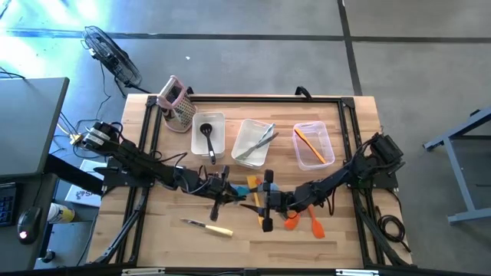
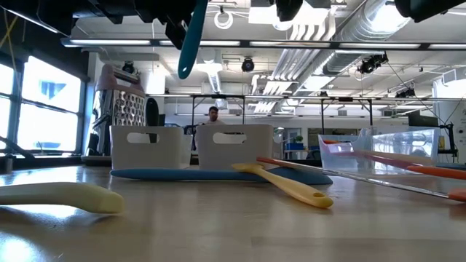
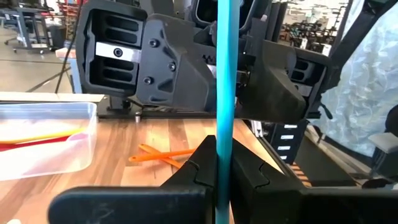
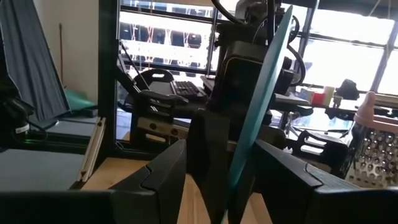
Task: Pick & Place Kitchen Items
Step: Put the blue spatula into the transparent bin
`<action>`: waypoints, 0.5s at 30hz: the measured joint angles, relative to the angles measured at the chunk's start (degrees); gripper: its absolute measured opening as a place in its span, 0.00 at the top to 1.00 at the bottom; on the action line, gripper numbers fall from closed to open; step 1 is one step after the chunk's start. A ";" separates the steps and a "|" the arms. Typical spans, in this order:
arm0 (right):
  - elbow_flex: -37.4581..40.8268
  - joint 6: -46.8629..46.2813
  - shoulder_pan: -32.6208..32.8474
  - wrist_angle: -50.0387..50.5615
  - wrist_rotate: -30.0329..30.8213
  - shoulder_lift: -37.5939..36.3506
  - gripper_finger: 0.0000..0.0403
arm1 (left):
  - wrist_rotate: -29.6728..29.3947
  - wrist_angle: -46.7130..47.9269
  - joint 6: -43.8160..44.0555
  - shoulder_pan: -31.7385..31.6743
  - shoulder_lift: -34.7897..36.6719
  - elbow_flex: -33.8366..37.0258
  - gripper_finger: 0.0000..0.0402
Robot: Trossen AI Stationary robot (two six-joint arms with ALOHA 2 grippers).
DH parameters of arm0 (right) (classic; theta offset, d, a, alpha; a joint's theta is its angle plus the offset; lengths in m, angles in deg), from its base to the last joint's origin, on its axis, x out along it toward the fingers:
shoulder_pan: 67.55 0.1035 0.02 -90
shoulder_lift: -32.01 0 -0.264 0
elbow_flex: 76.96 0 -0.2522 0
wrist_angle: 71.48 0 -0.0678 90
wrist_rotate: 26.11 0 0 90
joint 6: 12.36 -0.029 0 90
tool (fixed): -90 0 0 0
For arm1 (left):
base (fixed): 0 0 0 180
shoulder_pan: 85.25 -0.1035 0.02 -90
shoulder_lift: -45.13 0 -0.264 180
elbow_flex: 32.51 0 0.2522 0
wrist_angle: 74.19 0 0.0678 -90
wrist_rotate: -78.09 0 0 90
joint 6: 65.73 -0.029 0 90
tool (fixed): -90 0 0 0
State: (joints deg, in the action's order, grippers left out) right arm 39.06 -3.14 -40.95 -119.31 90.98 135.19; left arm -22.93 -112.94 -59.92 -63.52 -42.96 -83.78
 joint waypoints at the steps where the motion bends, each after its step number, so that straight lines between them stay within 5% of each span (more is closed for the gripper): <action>1: 0.00 -0.02 -0.25 0.02 -0.46 0.00 0.57 | -0.21 0.04 0.00 0.00 -0.02 0.02 0.98; 15: 0.00 -0.11 -4.25 0.72 -8.42 0.00 0.57 | -2.04 0.42 -1.05 0.00 -0.02 0.02 0.98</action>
State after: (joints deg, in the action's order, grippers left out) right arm 39.06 -3.25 -45.19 -118.59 82.56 135.19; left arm -24.97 -112.52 -60.97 -63.52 -42.98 -83.76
